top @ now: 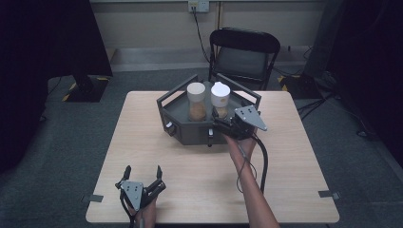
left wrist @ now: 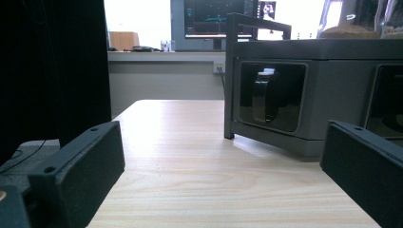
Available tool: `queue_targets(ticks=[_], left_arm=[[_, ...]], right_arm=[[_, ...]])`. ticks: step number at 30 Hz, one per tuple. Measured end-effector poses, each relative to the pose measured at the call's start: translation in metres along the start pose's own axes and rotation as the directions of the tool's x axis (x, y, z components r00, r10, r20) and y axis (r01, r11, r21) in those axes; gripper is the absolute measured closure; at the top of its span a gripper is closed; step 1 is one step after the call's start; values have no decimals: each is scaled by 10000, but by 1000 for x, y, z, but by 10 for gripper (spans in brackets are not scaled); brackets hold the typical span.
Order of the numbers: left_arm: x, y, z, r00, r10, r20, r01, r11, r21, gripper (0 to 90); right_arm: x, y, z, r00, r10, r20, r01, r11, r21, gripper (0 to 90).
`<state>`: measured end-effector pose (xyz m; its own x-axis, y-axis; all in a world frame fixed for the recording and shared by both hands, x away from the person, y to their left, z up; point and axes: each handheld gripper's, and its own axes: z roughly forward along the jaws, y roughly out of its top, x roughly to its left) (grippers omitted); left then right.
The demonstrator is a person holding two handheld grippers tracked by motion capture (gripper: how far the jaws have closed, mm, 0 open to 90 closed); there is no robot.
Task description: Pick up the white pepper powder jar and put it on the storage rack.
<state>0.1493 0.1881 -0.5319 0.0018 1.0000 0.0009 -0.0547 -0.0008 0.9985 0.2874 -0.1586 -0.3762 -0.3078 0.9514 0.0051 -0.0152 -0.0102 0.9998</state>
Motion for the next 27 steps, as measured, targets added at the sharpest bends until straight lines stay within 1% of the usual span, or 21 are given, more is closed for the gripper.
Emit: queue_targets(ticks=[4,6,13,16,19,24,27], left_arm=[[0,0,0,10000,2,-2,-2,10000,4,2],[0,0,0,10000,4,-3,-4,10000,3,2],[0,0,0,10000,11,-8,-11,10000,12,2],[0,0,0,10000,10,-12,-10,10000,7,2],[0,0,0,10000,14,-14,-14,10000,13,2],[0,0,0,10000,12,-24,-12,10000,11,2],[0,0,0,10000,10,-22,-10,10000,4,2]], right_arm=[[0,0,-5,9999,64,123,-65,10000,55,0],[0,1,-9,9998,92,194,-95,9998,176,0],[1,-3,-24,9991,72,419,-76,9999,107,1],[0,-4,-30,9986,152,501,-155,9999,49,1],[0,-2,-34,9981,246,570,-256,9995,180,5],[1,-5,-43,9978,243,624,-247,9997,49,5],[-1,-6,-50,9975,432,562,-436,9990,55,6]])
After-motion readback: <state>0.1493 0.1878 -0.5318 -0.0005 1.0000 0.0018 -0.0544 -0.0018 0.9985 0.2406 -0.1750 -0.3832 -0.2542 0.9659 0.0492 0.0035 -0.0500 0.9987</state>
